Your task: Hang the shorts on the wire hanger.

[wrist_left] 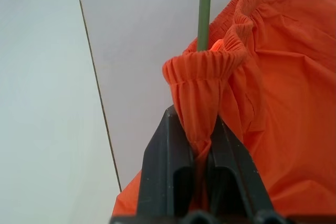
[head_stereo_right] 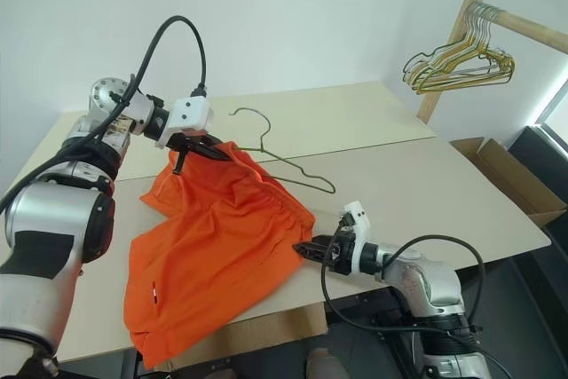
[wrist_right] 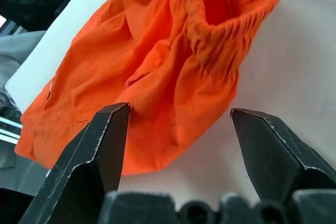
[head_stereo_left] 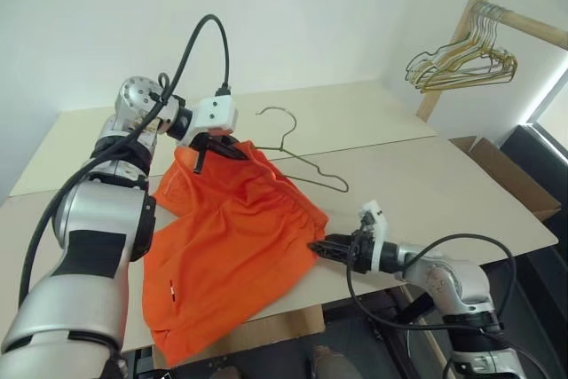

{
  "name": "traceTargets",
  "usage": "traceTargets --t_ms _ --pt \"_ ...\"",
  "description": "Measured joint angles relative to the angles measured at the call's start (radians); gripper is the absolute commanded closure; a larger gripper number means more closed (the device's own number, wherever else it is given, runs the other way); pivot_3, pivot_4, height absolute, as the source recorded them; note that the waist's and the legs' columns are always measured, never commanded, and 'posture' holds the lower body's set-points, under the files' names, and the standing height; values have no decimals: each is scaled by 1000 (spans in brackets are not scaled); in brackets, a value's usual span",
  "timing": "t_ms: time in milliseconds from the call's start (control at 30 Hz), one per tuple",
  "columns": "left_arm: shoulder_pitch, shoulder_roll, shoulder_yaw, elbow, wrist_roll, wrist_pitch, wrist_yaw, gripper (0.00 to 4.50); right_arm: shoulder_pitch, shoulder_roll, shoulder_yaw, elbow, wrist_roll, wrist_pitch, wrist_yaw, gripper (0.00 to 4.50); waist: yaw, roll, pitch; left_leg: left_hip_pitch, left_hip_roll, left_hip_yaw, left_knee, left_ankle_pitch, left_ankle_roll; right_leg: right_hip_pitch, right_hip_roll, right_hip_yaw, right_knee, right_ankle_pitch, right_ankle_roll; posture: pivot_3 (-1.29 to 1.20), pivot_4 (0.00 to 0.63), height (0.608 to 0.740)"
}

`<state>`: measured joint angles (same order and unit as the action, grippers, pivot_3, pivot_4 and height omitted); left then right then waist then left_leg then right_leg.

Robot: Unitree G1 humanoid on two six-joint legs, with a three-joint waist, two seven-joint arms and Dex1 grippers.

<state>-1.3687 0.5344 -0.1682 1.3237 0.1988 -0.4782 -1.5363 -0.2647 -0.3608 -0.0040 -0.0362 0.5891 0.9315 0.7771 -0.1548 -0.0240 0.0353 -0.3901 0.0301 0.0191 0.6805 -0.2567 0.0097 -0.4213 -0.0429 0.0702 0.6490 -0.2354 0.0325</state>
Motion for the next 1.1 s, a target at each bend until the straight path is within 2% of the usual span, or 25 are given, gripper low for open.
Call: traceTargets --t_ms 100,400,700,900,1100 --pt "0 0 0 0 0 0 9 4500 -28 7 -1 35 2 1 -15 1420 0 0 0 0 0 0 0 0 0 0 0 0 0 0 0 -103 0 740" --pt "2 1 3 0 0 0 16 4500 -37 19 -5 67 6 19 -38 4485 2 0 0 0 0 -1 0 0 0 0 0 0 0 0 0 -94 0 740" --pt "7 19 28 0 -34 3 -61 4500 -38 9 -4 67 -9 -4 -50 4485 2 0 0 0 0 -1 0 0 0 0 0 0 0 0 0 -91 0 740" --pt "16 51 -20 -17 -92 -12 -74 4500 -84 -126 -53 124 -23 -58 -4 4485 6 0 0 0 0 -1 0 0 0 0 0 -1 0 0 0 -80 0 740" --pt "40 69 -110 -44 -150 -44 -74 4500 -91 -193 -37 175 -86 -173 59 4485 8 0 0 0 0 -1 0 0 0 0 0 0 0 0 0 -75 0 740"
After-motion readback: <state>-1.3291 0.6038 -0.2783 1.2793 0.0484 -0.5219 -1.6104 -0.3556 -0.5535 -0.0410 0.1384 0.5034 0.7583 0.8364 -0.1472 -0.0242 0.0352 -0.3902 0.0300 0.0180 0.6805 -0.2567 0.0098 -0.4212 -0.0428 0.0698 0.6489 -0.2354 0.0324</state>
